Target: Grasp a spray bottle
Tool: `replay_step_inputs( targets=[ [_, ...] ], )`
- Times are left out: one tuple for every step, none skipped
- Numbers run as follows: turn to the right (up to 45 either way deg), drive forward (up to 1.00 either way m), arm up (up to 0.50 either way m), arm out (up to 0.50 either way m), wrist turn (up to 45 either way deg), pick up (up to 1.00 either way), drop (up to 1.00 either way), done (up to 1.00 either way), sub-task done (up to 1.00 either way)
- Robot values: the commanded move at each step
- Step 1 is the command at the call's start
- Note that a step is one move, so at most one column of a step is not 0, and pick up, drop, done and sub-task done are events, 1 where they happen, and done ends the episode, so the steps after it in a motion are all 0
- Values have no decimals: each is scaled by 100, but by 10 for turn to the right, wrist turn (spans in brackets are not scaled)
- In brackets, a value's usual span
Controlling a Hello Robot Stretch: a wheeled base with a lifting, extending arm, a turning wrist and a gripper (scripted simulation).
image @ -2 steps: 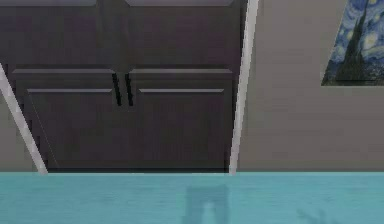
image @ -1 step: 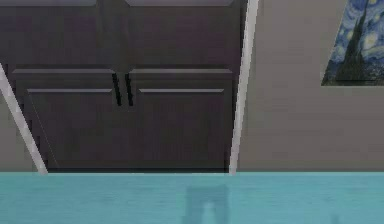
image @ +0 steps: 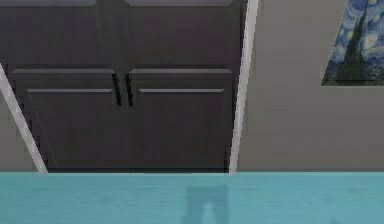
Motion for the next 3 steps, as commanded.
replay_step_inputs(
  targets=[
    [0, 0, 0, 0, 60, 0, 0, 0, 0],
    [0, 0, -30, 0, 0, 0, 0, 0, 0],
    [0, 0, 0, 0, 0, 100, 0, 0, 0]
  ],
)
